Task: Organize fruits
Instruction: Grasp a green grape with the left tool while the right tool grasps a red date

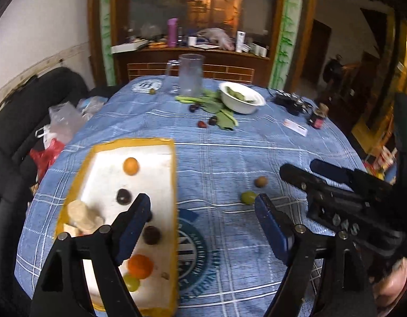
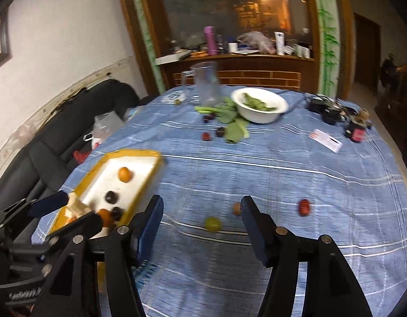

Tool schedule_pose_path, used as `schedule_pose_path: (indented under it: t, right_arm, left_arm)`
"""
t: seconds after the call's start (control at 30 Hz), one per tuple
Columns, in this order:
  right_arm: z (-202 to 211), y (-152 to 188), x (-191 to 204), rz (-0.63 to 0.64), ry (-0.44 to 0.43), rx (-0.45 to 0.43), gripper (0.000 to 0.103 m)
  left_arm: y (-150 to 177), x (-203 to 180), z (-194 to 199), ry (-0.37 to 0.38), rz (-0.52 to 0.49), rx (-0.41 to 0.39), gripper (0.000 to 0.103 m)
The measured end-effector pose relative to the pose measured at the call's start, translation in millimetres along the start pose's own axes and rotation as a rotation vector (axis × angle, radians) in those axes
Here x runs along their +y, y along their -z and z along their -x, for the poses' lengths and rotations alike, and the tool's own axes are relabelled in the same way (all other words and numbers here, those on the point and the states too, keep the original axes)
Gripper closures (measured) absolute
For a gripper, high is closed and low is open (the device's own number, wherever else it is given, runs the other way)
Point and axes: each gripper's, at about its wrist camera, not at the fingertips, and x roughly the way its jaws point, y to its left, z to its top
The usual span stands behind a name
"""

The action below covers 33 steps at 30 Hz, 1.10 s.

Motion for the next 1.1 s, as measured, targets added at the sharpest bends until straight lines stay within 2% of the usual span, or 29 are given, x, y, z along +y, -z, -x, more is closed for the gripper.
schedule_pose_path:
  t: [0.1,0.2,0.3,0.4,0.6,0.73,0.83,0.87,0.97,1.0,1.1]
  right_arm:
    - [1,3,-27,-0.043,0.018,-0.007,0.038]
    - [0,7,-60,-0.113,0.027,-0.030,0.038]
    - [-7,10,-93,-0.196,0.037,-0.040,0.038]
    - [-24,10,-124,-0.267,0.039,-0.009,0.038]
    - [-42,6,-136,-0.265,0.044,-0.005,0.038]
    - [-41,9,-164,-0.349,0.050,-0.041,0.038]
    - [-42,16,-182,-0.397,0.056,-0.043,0.038]
    - [-46,19,-185,-0.404,0.050,-0.033,0.038]
    - [-57,21,-182,-0.383,0.038,0.000,0.042]
    - [-61,21,-177,-0.362,0.037,0.013,0.043]
    - [-70,22,-169,-0.315,0.064,0.043,0.045]
  left_arm:
    - [3,-9,2,0.021,-0.022,-0.009,0.022]
    - [10,-10,1,-0.002,-0.022,-0.021,0.018]
    - [14,-10,-18,-0.034,-0.033,0.025,0.018]
    - [15,-9,-33,-0.021,-0.021,0.055,0.018]
    - [12,-22,-56,0.025,-0.028,0.106,0.018]
    - [14,-31,-64,0.035,-0.059,0.113,0.018]
    - [14,-39,-72,0.075,-0.083,0.109,0.018]
    - [15,-43,-76,0.092,-0.098,0.103,0.021]
    - [14,-53,-89,0.098,-0.136,0.105,0.043]
    - [14,-56,-94,0.100,-0.140,0.108,0.046]
    - [13,-57,-112,0.094,-0.132,0.124,0.046]
